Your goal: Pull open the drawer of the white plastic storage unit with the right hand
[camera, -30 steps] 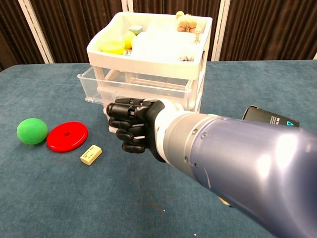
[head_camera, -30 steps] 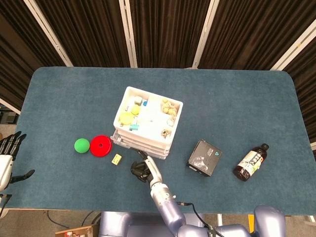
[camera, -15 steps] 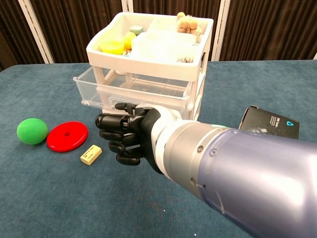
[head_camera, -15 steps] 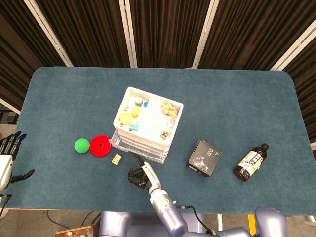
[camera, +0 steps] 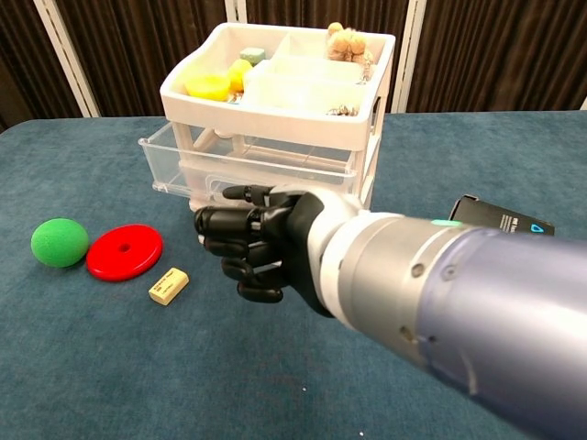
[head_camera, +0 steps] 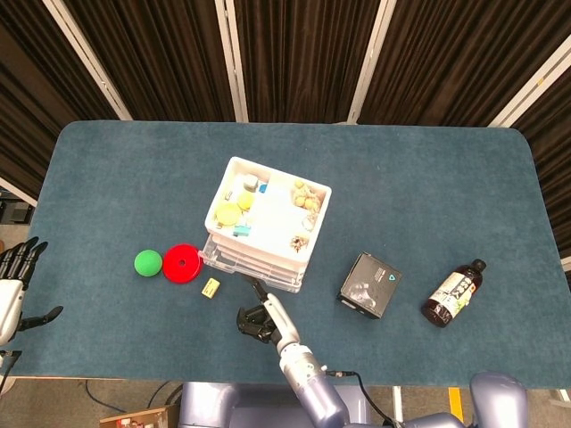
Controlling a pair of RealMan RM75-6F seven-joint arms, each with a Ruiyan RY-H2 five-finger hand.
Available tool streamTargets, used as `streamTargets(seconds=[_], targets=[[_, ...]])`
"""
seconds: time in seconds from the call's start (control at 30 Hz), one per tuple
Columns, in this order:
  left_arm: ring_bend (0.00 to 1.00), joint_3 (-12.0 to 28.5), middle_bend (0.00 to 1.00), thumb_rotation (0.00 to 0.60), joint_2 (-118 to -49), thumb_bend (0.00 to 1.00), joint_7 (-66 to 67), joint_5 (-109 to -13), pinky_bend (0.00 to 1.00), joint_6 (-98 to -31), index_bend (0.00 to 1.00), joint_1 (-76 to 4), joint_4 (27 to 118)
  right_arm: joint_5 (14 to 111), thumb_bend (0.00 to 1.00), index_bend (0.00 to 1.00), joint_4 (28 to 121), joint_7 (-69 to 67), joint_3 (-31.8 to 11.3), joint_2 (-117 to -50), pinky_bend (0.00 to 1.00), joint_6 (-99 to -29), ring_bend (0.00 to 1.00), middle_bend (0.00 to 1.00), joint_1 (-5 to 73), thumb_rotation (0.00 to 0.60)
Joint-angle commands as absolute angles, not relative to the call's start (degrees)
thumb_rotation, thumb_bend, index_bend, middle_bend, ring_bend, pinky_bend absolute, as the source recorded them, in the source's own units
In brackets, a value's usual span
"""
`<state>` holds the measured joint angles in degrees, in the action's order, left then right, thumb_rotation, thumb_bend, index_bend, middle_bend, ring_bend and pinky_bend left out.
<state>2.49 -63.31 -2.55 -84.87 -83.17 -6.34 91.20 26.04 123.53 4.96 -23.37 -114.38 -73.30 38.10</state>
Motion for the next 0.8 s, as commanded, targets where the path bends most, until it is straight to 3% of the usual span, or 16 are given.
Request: streamTargets(seconds=[0.03,0.27,0.8], targets=[[0.00,2.48,0.00,0.600,-63.38,0.00,-2.36,-84.90,0.07,-83.24,0.04,-6.31,91.19,26.50,0.69,0.00,125.50,5.44,-22.13,-112.92,0.96,-73.61,0.86,0.93,37.16,0.600],[0.00,2.46,0.00,0.600,-63.63,0.00,-1.73,-84.86,0.07,-83.37,0.04,-6.24,91.20,25.09,0.69,0.14,128.15,5.47,-20.23,-108.64,0.96,-71.02,0.86,0.93,35.67,0.600],[0.00,2.49,0.00,0.600,-63.71,0.00,-1.56,-84.83,0.07,-83.39,0.04,-6.24,91.20,23.41,0.69,0.15,126.67,3.37,-19.23,-103.70,0.96,-63.57,0.86,0.93,35.85,0.600]])
